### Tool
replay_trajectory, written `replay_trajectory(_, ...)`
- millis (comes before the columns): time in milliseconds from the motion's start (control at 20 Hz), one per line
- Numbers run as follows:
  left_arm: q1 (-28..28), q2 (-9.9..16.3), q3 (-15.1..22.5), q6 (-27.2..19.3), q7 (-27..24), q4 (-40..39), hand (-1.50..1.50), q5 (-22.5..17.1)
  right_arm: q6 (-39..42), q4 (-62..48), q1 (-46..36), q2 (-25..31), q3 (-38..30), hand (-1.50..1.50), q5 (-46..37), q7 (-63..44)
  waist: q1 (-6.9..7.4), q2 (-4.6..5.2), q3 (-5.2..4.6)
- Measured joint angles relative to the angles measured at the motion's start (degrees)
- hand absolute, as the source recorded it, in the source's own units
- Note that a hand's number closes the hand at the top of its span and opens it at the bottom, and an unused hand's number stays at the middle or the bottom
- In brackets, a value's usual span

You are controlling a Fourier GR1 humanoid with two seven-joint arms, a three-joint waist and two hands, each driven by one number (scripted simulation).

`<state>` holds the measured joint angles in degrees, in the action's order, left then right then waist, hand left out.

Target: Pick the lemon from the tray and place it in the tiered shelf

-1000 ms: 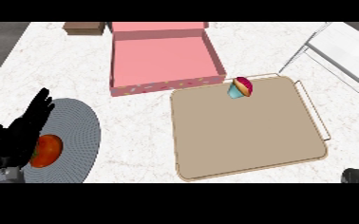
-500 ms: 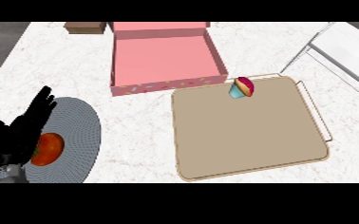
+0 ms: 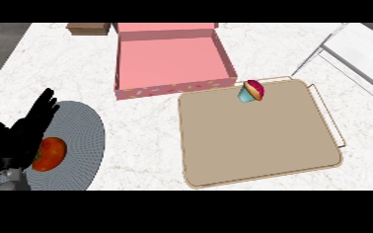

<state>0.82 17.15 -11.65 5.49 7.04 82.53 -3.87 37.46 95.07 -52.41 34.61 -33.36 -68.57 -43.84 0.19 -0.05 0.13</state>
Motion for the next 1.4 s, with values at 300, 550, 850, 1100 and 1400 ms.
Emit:
replay_trajectory(300,0.2,-1.0,0.2,-0.7,-0.6,-0.2,0.0,1.1,-8.6,-7.7,2.8,1.5,-2.1,1.5,1.6,2.4,0.13,-0.02,0.07)
replay_trajectory(550,-1.2,-1.2,0.2,-0.1,0.2,2.0,0.0,0.9,-15.6,-11.3,6.1,1.6,-4.6,-1.5,1.8,1.7,0.2,-0.04,0.07)
replay_trajectory(850,-0.2,-0.7,-0.8,0.7,-1.6,-0.5,0.0,1.4,-18.6,-14.9,10.2,3.5,-3.9,-1.5,3.9,4.9,0.02,-0.08,0.09)
replay_trajectory(1100,-0.3,-0.8,-1.2,1.0,-1.1,-0.1,0.0,1.3,-24.2,-17.5,9.8,3.7,-5.0,-1.5,7.2,6.7,0.18,-0.06,0.07)
replay_trajectory(1400,-1.3,-0.3,-2.0,2.1,-1.1,-0.1,0.0,0.7,-25.4,-16.0,7.2,3.3,-9.0,-1.5,13.8,4.5,-0.04,-0.15,0.02)
